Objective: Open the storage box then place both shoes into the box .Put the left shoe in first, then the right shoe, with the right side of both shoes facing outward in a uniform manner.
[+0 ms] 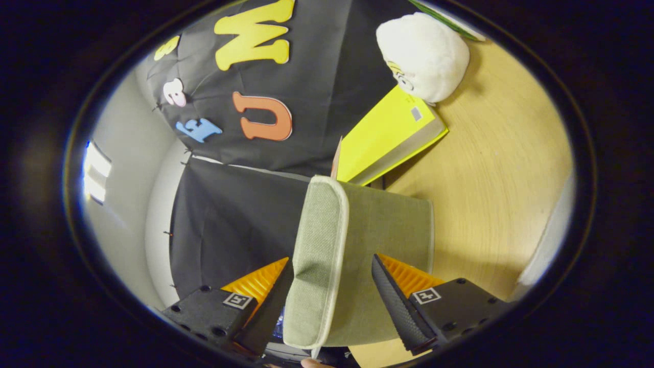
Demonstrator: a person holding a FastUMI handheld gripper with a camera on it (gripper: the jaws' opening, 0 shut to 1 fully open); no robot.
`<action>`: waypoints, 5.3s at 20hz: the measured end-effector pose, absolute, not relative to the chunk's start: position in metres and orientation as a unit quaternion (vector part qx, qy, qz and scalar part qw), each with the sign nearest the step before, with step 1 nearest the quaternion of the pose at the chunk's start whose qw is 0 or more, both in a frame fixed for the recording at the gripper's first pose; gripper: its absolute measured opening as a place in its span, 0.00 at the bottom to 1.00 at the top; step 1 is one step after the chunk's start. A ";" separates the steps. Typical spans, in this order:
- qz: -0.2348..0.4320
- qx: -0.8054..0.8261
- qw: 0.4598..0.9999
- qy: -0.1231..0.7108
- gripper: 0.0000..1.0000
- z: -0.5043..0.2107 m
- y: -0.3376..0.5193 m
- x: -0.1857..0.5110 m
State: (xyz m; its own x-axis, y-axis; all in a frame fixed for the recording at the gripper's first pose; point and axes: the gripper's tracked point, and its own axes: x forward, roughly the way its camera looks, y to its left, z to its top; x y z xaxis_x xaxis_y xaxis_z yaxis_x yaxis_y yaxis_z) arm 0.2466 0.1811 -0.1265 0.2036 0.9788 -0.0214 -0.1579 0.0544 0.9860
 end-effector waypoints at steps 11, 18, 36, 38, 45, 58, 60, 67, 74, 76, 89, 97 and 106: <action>0.455 0.453 0.651 0.405 0.24 -0.100 0.176 0.245; 0.403 0.420 0.706 0.404 0.07 -0.051 0.174 0.230; 0.363 0.356 0.770 0.386 0.14 0.072 0.316 0.237; 0.373 0.350 0.767 0.387 0.16 0.079 0.344 0.233; 0.385 0.290 0.777 0.405 0.22 0.073 0.441 0.224; 0.281 0.131 0.848 0.431 1.00 0.016 0.378 0.215; 0.262 0.109 0.857 0.430 1.00 0.008 0.346 0.217; 0.210 0.064 0.867 0.448 1.00 -0.019 0.233 0.207; 0.137 0.071 0.871 0.467 1.00 -0.071 0.123 0.217; 0.116 0.072 0.863 0.486 1.00 -0.095 0.097 0.212; 0.043 0.051 0.803 0.593 1.00 -0.213 -0.022 0.157; 0.067 0.073 0.785 0.612 0.21 -0.233 -0.009 0.153; 0.071 0.149 0.765 0.622 0.07 -0.209 0.000 0.143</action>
State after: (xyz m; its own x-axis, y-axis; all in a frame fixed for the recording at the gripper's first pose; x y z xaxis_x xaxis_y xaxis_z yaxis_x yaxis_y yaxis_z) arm 0.1427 -0.0003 -0.2090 0.2149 0.2950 -0.9310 0.0770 0.9452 0.3173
